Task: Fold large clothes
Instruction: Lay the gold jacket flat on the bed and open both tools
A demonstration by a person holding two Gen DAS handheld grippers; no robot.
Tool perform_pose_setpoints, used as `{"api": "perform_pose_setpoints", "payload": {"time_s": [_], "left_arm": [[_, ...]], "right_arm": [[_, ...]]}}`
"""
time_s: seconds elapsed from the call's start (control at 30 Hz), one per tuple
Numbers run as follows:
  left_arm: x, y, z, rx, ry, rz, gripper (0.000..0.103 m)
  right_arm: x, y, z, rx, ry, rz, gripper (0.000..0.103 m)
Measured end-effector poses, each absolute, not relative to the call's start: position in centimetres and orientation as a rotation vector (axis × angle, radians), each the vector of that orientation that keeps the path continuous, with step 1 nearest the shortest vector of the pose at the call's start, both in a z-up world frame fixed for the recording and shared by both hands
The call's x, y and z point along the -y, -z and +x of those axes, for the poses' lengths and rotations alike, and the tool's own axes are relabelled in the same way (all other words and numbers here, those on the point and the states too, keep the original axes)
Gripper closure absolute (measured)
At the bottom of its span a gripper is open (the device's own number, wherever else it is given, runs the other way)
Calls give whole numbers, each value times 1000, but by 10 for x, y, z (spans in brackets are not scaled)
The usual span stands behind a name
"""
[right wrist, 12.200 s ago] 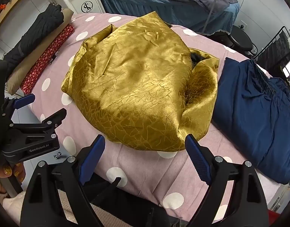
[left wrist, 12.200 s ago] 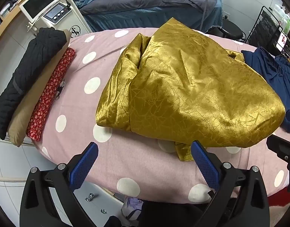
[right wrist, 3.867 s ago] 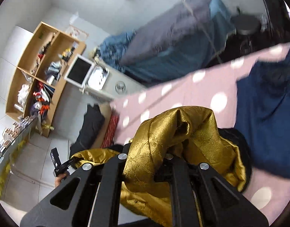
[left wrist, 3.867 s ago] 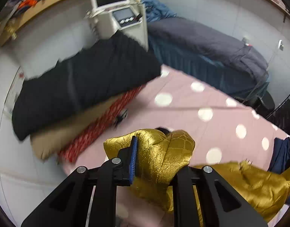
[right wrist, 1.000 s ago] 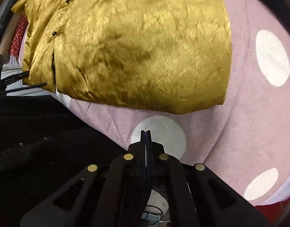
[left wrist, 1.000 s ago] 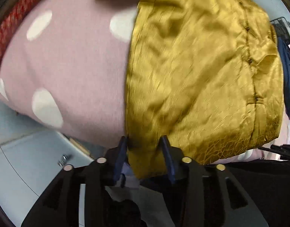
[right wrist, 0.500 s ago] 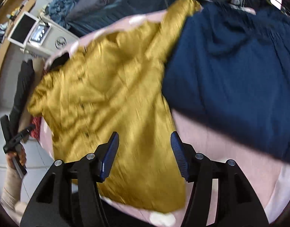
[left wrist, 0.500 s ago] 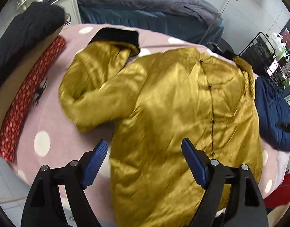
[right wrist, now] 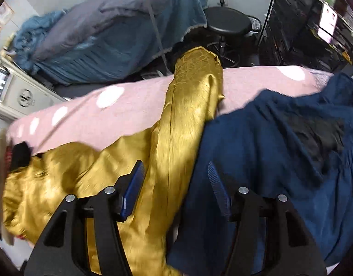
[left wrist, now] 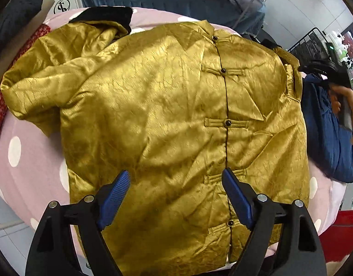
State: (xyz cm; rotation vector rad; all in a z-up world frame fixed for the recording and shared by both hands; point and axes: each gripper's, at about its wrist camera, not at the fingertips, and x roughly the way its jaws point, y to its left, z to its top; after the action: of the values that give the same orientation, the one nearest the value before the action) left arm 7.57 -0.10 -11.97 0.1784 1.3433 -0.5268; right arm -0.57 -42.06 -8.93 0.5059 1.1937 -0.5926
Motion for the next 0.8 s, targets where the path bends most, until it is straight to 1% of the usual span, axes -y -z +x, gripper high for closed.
{"api": "perform_pose_setpoints", "payload": {"time_s": [0.1,0.13,0.17,0.23,0.27,0.33,0.43,0.63,0.73,0.8], "left_arm": [[3,119,73,-1350,517,184,23],[3,117,74,-1351,515,184,23],[3,117,74,-1351,513,188,23],[4,116,76,-1346,508,201,23],[4,116,77,-1343,507,206,23],[8,115,79,-1334,508,218,23],[17,114,81,-1333,540,230,23],[55,106,71,-1293,648,300,23],[72,103,61,-1271,698,328,23],[81,101,54,-1259,725,344,23]], "right_arm": [[427,115,17,-1260,660,437,45],[428,122,23,-1271,679,418,47],[429,126,24,-1281,693,395,64],[428,130,23,-1299,716,334,89],[425,127,23,-1287,697,325,93],[417,116,14,-1249,682,296,95],[403,90,-11,-1162,633,295,96],[364,38,-108,-1012,572,390,96],[343,31,-167,-982,600,448,96],[326,39,-207,-1000,623,499,96]]}}
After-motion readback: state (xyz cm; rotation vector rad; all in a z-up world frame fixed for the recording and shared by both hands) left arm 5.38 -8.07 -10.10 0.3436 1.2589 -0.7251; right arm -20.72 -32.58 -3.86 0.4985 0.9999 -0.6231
